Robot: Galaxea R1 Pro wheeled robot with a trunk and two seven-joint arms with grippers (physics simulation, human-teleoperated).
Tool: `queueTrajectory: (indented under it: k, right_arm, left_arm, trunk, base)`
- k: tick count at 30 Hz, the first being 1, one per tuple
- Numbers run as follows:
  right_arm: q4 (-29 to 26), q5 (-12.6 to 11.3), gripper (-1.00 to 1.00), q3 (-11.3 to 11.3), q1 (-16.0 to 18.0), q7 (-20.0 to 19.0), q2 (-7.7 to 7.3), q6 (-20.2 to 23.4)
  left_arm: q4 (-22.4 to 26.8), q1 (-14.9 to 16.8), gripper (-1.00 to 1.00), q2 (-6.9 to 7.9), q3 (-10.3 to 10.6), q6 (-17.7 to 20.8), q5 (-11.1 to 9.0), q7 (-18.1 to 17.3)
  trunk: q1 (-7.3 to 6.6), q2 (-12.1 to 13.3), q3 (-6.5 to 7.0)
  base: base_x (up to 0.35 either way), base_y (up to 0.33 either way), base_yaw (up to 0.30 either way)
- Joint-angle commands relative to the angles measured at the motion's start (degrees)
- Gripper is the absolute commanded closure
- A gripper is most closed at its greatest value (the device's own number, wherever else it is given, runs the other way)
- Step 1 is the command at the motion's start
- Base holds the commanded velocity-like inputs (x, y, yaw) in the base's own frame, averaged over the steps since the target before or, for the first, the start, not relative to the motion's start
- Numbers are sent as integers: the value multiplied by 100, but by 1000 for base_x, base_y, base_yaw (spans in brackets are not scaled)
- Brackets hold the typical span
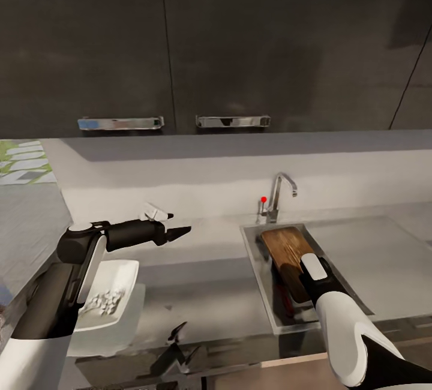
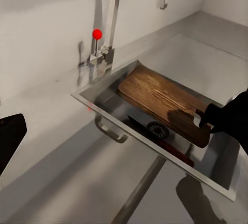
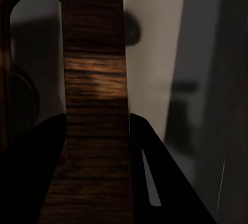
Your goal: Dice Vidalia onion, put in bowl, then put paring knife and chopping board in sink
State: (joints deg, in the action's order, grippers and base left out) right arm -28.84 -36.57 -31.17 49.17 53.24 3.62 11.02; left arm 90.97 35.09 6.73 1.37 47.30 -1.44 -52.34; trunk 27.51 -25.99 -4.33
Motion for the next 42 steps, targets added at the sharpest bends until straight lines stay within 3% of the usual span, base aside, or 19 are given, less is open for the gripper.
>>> queueTrajectory:
  k: [1,42]
  right_arm:
    - [-17,17,100,-26,5,19,6,58]
    - [-17,19,100,-28,5,12,0,58]
  left_arm:
    - [2,7,-100,3,4,42,-15,-4]
    - [1,7,-100,3,4,42,-15,-4]
  trunk:
    - [3,-13,-21]
    - [3,-13,-334]
  base:
    - [0,0,59]
    - [0,0,25]
